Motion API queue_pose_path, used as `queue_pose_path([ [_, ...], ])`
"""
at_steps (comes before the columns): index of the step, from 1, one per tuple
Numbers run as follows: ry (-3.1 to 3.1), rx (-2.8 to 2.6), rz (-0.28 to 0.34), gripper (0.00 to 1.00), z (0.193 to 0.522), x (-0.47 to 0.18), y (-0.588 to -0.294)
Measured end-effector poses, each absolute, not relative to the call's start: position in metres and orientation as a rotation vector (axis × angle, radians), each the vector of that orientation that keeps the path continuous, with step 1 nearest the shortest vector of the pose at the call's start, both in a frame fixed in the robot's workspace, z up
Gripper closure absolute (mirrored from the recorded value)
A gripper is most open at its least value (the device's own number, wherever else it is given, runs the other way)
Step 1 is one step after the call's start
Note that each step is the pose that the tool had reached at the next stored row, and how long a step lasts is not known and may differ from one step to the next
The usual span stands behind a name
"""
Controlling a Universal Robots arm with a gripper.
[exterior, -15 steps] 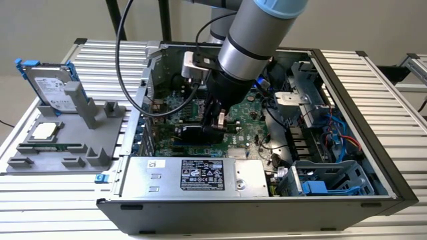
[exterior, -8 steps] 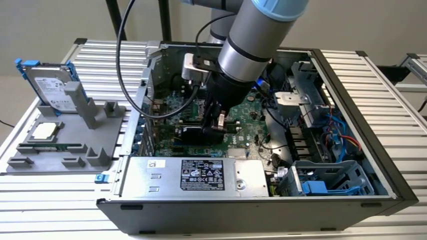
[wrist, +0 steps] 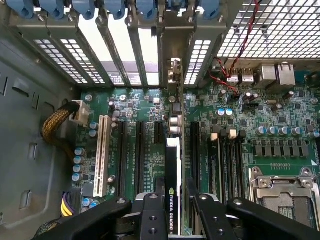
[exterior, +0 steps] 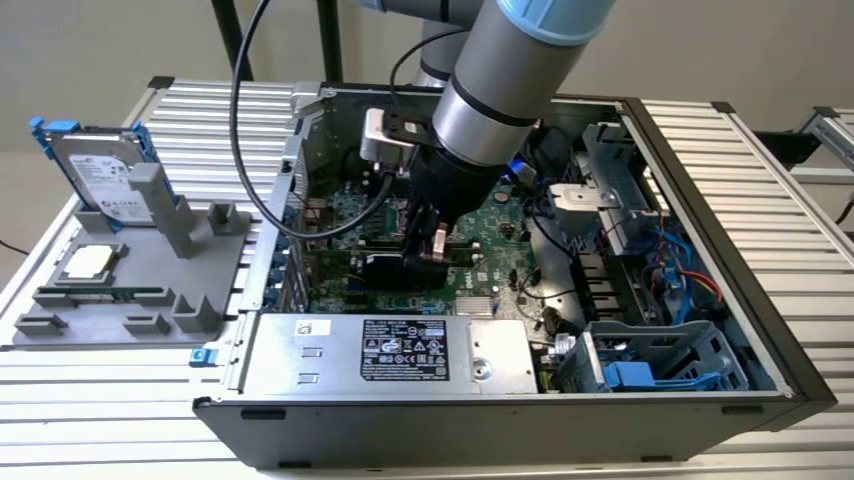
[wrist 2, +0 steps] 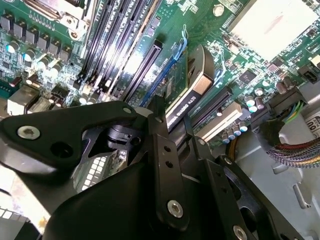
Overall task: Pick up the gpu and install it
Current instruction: 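Insert the gpu into the slot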
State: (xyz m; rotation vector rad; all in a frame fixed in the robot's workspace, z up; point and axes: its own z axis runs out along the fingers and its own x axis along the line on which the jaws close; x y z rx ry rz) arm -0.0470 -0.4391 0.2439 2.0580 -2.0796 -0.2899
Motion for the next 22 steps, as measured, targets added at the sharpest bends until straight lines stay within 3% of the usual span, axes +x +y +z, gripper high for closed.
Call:
queue_pose_path([
  [22,-2.08,2.058,-0.289,1.0,0.2422,-0.0471,-0.4392],
])
